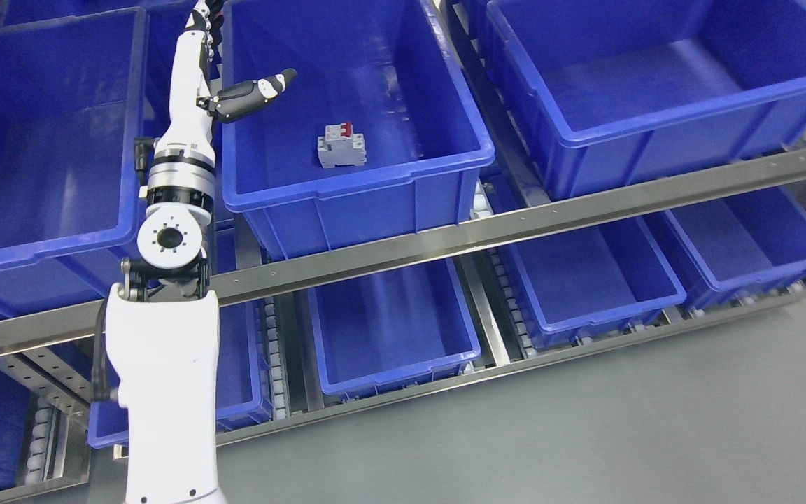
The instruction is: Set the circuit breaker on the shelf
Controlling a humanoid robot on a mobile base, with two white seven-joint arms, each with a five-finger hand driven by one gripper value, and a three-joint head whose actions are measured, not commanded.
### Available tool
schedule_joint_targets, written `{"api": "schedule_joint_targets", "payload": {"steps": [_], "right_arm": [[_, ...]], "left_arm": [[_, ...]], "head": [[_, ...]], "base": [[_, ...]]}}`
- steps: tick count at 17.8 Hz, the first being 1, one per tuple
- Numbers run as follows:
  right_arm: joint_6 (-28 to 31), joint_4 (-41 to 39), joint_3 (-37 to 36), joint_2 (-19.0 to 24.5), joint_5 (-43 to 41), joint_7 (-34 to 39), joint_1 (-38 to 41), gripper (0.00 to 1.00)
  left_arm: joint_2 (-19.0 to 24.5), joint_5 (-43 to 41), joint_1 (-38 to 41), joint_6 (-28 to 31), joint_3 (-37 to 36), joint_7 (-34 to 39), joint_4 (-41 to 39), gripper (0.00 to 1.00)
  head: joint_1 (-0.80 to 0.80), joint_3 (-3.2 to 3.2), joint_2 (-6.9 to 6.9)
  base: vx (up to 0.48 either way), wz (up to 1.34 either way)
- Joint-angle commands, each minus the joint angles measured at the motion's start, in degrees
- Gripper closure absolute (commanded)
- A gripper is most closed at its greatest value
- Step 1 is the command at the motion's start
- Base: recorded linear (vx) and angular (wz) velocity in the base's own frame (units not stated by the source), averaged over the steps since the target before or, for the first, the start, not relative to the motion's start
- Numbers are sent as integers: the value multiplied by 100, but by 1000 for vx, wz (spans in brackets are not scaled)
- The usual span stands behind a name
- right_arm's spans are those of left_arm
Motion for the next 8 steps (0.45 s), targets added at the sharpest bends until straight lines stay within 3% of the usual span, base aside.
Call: {"api": "schedule_joint_targets", "payload": {"steps": [1, 8], "right_arm": [[-192, 1, 0, -100, 3, -1, 87, 0], [-192, 1, 0, -100, -6, -1, 87, 0]], "left_arm": [[100, 12, 622, -193, 149, 1, -1389, 0], [100, 12, 754, -193, 263, -8, -1389, 0]], "head": [[0, 0, 0], [0, 0, 0]], "base": [[-131, -176], [-113, -128]]}}
